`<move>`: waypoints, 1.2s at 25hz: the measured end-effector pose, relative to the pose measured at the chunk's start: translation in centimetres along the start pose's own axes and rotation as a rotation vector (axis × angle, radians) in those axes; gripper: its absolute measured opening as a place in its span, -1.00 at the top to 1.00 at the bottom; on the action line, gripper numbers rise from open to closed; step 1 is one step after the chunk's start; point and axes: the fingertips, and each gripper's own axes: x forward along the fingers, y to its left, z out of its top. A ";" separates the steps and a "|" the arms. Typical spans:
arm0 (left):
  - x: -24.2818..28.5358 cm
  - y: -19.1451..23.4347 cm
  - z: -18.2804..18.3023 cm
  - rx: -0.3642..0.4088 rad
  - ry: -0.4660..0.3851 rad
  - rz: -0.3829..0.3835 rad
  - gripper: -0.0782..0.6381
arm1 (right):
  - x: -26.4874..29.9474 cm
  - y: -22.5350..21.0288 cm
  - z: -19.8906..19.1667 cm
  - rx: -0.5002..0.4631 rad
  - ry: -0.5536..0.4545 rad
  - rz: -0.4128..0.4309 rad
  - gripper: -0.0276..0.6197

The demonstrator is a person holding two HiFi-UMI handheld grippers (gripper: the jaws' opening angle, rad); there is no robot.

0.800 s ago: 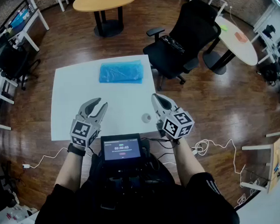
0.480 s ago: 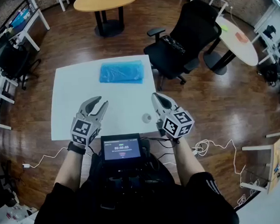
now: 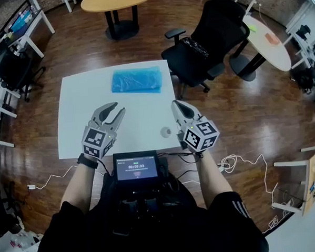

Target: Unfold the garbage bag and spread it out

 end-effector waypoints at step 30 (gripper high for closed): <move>8.9 2.4 -1.8 0.040 0.077 -0.097 0.42 | 6.4 -3.1 -0.7 -0.036 0.076 -0.018 0.85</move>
